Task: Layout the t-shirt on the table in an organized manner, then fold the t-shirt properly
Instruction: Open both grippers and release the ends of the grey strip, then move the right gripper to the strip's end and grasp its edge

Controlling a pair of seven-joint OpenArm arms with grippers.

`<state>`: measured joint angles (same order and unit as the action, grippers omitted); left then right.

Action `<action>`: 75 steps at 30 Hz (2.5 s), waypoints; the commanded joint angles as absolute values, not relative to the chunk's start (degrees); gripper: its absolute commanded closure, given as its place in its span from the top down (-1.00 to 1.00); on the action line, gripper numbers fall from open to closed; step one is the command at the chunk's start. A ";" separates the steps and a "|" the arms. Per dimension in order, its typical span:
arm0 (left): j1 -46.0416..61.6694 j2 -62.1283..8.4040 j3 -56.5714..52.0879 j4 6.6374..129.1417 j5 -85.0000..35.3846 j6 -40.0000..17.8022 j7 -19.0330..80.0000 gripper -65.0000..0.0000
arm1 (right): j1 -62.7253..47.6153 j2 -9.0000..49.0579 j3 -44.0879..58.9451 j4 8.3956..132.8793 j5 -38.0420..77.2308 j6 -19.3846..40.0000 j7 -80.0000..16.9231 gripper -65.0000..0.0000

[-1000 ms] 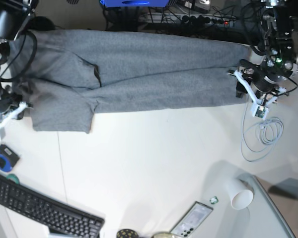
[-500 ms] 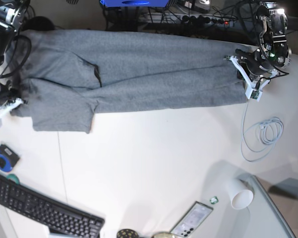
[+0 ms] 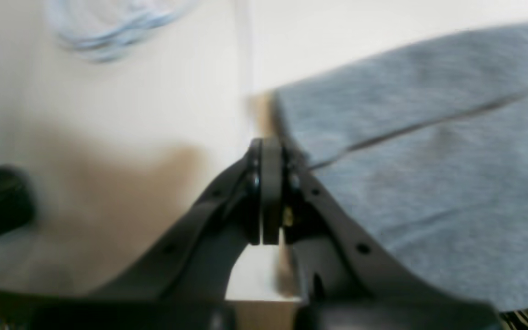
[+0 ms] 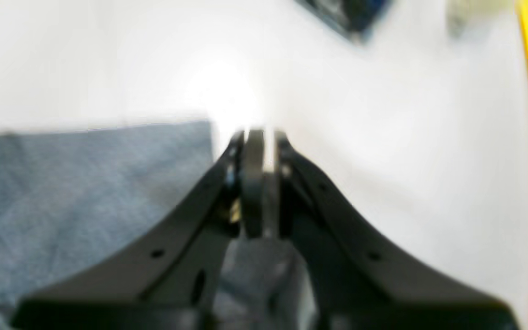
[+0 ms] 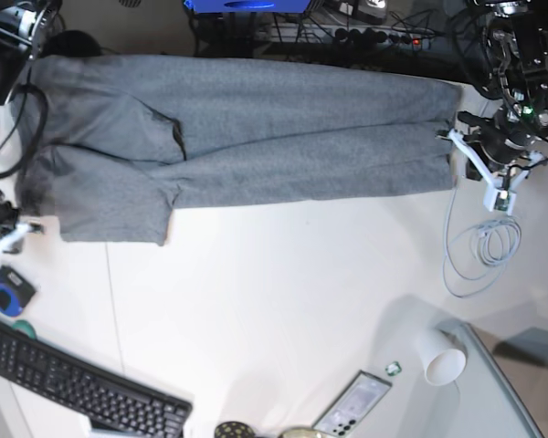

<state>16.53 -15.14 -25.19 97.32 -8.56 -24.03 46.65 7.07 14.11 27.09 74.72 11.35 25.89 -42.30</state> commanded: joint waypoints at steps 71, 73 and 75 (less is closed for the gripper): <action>17.19 -16.04 -33.63 93.67 -8.48 -24.13 45.93 -1.00 | -13.67 6.64 18.59 102.20 12.26 33.19 -59.12 -0.98; 17.19 -16.04 -33.63 93.58 -8.40 -24.13 45.93 -1.00 | -15.16 6.64 18.59 103.69 12.26 33.19 -59.12 -0.98; 17.19 -16.04 -33.63 93.58 -8.40 -24.13 45.93 -1.00 | -16.40 6.64 18.51 104.92 12.26 33.19 -59.12 -0.98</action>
<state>17.32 -15.14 -33.30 92.73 -8.23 -24.25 46.76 -16.69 6.15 18.37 103.79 11.88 33.01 -59.68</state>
